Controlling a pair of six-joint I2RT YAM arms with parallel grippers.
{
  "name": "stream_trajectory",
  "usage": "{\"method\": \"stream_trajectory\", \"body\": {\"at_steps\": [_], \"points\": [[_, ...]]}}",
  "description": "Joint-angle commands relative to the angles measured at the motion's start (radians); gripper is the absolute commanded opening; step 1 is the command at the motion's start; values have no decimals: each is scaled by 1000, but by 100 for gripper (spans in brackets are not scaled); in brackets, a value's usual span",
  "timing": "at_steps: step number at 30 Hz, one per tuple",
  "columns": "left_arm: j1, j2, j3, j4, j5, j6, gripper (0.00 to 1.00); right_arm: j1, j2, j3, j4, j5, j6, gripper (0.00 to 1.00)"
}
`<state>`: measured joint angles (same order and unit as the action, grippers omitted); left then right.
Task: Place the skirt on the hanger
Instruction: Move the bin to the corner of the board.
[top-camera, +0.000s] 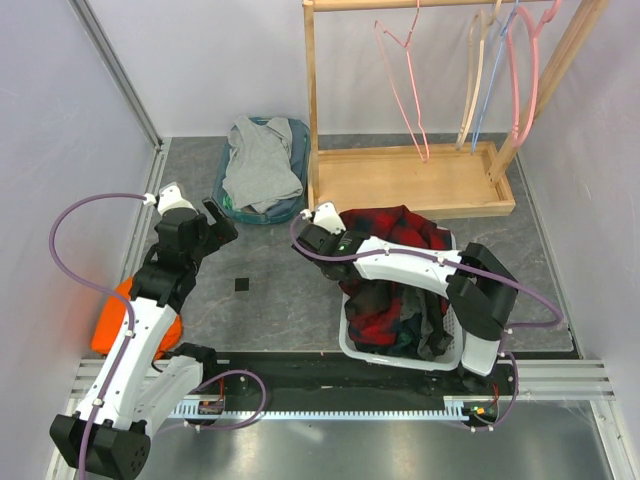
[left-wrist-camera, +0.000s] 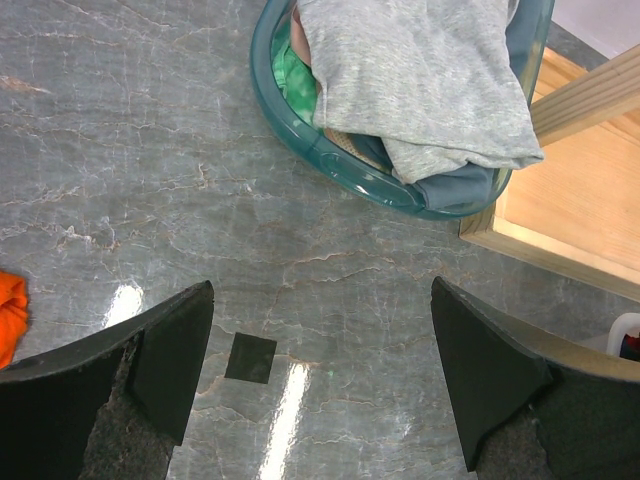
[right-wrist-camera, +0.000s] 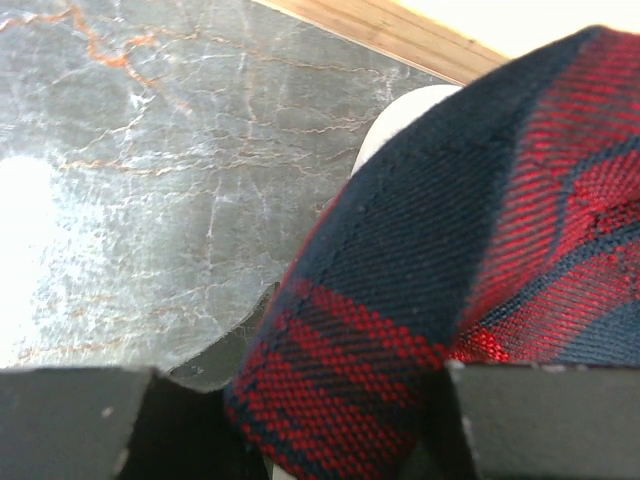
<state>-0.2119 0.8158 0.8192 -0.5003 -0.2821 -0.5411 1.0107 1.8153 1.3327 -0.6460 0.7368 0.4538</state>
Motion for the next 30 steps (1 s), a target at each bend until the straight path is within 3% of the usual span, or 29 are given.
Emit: {"method": "stream_trajectory", "body": {"at_steps": [1, 9, 12, 18, 23, 30], "points": [[-1, 0, 35, 8, 8, 3, 95, 25, 42, 83, 141, -71, -173, 0], [-3, 9, 29, 12, 4, -3, 95, 46, 68, 147, 129, -109, -147, 0], [-1, 17, 37, 16, 26, -2, 95, 74, 104, 203, 97, -50, -153, 0], [-1, -7, 37, 11, 9, 13, 95, 37, 104, 83, 135, -70, -155, 0], [-1, -9, 44, 9, 11, 17, 95, -35, 0, -79, 154, -56, -52, 0], [-1, 14, 51, 12, 29, 6, 95, -54, -59, -96, 17, 41, 235, 0]]}}
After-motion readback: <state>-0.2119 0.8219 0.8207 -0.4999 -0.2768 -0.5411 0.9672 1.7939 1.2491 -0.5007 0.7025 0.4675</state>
